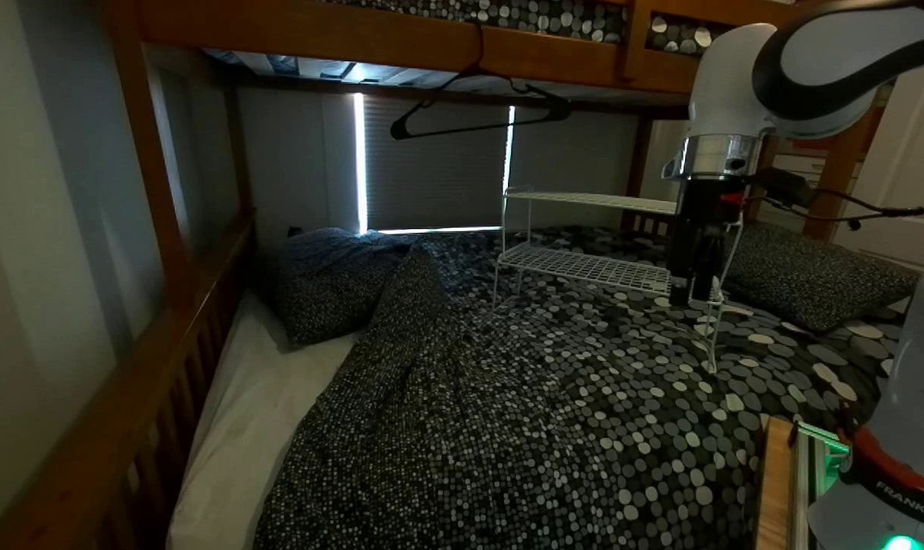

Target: Move the wire rack towards the wall

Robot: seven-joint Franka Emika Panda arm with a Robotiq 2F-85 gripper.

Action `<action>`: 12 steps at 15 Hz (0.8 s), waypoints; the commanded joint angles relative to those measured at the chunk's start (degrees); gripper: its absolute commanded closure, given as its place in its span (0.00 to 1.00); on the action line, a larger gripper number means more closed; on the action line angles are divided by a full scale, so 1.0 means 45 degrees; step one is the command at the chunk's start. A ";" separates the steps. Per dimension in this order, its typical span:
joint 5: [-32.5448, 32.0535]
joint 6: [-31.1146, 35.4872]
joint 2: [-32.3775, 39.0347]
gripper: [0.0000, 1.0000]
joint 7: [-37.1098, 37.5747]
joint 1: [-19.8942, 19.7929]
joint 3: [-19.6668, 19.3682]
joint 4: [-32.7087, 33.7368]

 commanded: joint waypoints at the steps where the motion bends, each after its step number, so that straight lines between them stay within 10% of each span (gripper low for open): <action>1: -0.1590 0.1344 0.0373 0.00 0.0470 -0.0842 0.0906 0.0068; 12: -0.9711 0.6573 0.2736 0.00 0.3568 -0.4808 0.2395 0.0753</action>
